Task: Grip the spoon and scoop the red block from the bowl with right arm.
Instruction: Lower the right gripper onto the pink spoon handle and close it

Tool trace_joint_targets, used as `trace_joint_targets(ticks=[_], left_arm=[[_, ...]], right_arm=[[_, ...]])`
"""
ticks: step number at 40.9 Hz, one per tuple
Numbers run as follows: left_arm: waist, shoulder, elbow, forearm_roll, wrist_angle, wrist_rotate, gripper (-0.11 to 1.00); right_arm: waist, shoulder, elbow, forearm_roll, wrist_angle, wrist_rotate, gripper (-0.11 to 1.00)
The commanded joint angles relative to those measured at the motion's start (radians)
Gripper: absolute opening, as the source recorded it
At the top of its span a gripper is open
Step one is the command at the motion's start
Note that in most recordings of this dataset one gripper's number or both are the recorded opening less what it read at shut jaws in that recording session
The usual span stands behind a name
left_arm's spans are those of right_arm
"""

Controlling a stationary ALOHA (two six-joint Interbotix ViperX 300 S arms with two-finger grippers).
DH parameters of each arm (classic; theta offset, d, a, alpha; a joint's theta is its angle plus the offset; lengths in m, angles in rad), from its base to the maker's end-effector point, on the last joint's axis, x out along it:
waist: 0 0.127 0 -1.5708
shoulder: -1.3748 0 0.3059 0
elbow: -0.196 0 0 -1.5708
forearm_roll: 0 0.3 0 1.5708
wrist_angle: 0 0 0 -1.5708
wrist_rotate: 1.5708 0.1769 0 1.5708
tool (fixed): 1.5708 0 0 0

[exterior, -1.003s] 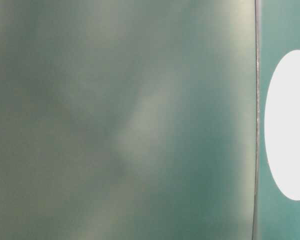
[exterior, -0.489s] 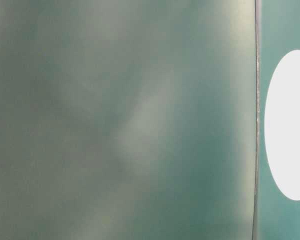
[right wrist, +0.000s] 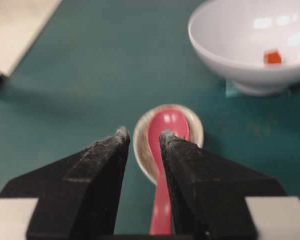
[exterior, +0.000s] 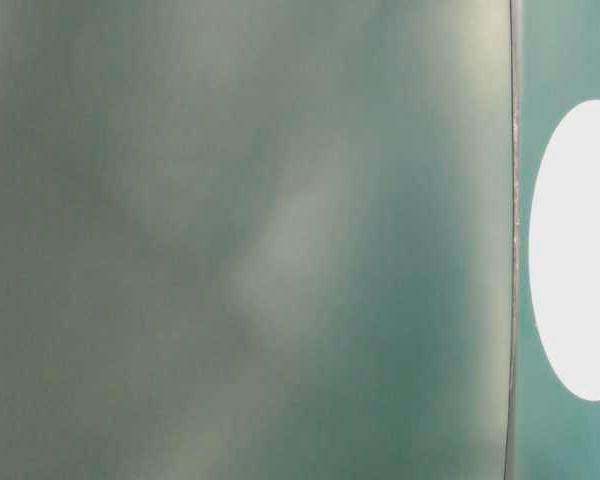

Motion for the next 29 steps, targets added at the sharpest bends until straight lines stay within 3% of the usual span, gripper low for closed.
trace_joint_targets(ticks=[1,9,21,29], left_arm=[[0.003,0.008,-0.029,0.000,-0.003,0.002,0.00],[0.002,0.006,-0.028,0.002,-0.003,0.000,0.00],[0.003,0.006,-0.028,0.002,-0.003,0.002,0.00],[0.003,0.006,-0.026,0.000,-0.003,0.002,0.00]], right_arm=[[0.011,0.057,-0.020,0.021,-0.032,0.003,0.40],[0.020,0.169,-0.043,0.094,-0.046,0.014,0.41],[0.078,0.288,-0.075,0.098,-0.064,0.034,0.42],[0.089,0.377,-0.075,0.117,-0.150,0.035,0.42]])
